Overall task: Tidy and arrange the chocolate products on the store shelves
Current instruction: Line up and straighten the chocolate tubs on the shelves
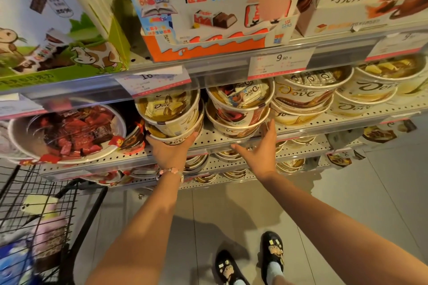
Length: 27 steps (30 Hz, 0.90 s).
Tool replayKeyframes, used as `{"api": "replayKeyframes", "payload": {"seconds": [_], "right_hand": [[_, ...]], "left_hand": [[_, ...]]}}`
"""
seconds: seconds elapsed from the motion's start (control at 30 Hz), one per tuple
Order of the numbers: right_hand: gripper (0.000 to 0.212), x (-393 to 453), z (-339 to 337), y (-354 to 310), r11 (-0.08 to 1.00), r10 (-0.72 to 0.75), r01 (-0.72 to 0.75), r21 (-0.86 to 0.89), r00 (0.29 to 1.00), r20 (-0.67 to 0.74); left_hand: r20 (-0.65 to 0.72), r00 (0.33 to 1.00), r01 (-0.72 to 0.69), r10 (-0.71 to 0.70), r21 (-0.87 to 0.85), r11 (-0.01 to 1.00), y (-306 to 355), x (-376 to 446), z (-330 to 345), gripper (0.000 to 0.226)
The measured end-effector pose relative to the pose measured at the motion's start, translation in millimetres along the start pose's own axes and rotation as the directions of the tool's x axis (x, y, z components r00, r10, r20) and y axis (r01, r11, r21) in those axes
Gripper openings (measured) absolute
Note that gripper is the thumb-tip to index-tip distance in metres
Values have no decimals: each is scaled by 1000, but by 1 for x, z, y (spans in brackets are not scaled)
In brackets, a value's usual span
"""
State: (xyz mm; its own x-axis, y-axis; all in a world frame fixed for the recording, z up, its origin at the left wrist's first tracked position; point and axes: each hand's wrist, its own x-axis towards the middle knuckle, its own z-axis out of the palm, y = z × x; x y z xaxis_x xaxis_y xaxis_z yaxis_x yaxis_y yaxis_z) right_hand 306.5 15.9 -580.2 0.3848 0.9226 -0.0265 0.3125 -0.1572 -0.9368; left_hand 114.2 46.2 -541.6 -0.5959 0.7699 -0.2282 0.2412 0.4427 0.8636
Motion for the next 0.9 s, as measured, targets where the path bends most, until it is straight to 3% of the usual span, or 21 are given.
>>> {"api": "replayKeyframes", "payload": {"seconds": [0.3,0.5,0.63,0.7,0.8,0.83,0.9], "right_hand": [[126,3,29,-20,999,33,-30,22,990,-135],[128,9,38,-24,997,60,-50,58,981,-185],[121,10,36,-21,995,98,-94,31,976,-194],[119,13,33,-19,996,91,-91,8,978,-187],[118,16,28,-18,997,79,-81,-7,986,-150],[118,18,26,-18,997,70,-72,-8,988,-136],[120,21,21,-17,999,44,-45,-17,994,-104]], "left_hand": [[128,982,-145,142,11,989,-22,16,-13,116],[-15,983,-182,182,-8,983,-22,-12,2,122],[-82,993,-94,89,-67,993,-10,-12,15,124],[-85,995,-48,43,-51,998,-8,-15,8,110],[181,979,80,-96,92,992,-13,-21,-5,39],[152,984,75,-90,99,992,-15,-20,-7,40],[22,1000,-24,22,51,998,-17,-7,-5,96]]}}
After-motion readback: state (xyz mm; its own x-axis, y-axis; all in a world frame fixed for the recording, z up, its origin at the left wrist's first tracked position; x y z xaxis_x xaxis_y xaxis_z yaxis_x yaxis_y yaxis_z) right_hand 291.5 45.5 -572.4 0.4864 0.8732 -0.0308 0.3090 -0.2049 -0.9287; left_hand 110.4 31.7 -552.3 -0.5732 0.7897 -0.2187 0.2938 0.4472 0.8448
